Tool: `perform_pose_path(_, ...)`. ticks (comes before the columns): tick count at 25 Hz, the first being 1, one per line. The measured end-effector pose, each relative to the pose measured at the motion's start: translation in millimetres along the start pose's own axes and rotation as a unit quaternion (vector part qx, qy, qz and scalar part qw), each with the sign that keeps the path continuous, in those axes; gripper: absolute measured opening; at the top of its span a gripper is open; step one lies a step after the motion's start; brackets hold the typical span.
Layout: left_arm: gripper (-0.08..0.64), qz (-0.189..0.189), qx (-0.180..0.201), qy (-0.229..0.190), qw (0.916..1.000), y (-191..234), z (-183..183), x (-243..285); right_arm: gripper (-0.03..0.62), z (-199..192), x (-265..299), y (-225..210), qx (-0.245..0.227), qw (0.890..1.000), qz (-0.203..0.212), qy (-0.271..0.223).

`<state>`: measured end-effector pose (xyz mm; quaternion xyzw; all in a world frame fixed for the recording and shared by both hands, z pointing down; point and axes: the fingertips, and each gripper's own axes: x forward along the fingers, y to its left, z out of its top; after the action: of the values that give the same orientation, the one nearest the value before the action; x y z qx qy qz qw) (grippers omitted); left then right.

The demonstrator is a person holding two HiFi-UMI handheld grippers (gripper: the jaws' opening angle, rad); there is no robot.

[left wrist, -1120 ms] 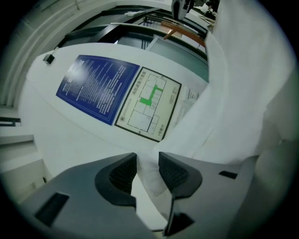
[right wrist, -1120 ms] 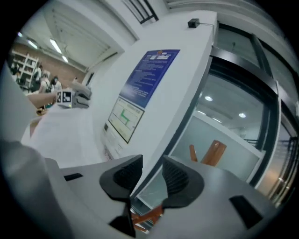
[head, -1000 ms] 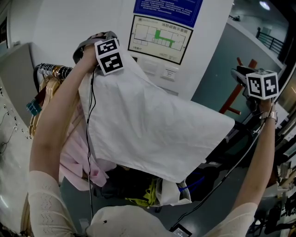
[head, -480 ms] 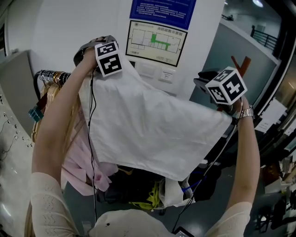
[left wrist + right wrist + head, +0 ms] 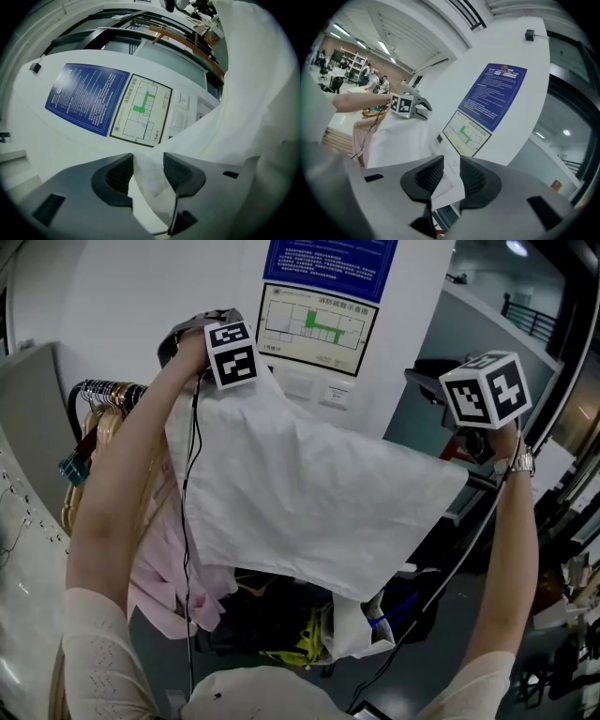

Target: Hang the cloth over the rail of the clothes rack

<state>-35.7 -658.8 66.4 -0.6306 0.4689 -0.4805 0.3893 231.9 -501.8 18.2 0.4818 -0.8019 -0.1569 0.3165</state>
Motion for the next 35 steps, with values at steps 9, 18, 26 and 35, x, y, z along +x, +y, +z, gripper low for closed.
perform_pose_path(9, 0.190, -0.001, -0.001, 0.000, 1.0000, -7, -11, 11, 0.121, 15, -28, 140, -0.120, 0.984, 0.129, 0.018)
perform_pose_path(18, 0.189, -0.001, 0.004, -0.011, 0.9999, -11, -10, 10, 0.121, -14, -14, 165, -0.108, 0.985, 0.120, 0.051)
perform_pose_path(26, 0.189, -0.015, 0.010, -0.016, 0.9997, -11, -23, 12, 0.118, -21, -16, 160, -0.087, 0.989, 0.106, 0.053)
perform_pose_path(35, 0.189, -0.107, -0.074, -0.038, 0.9908, -4, -43, 12, 0.111, -22, -16, 158, -0.047, 0.992, 0.099, 0.056)
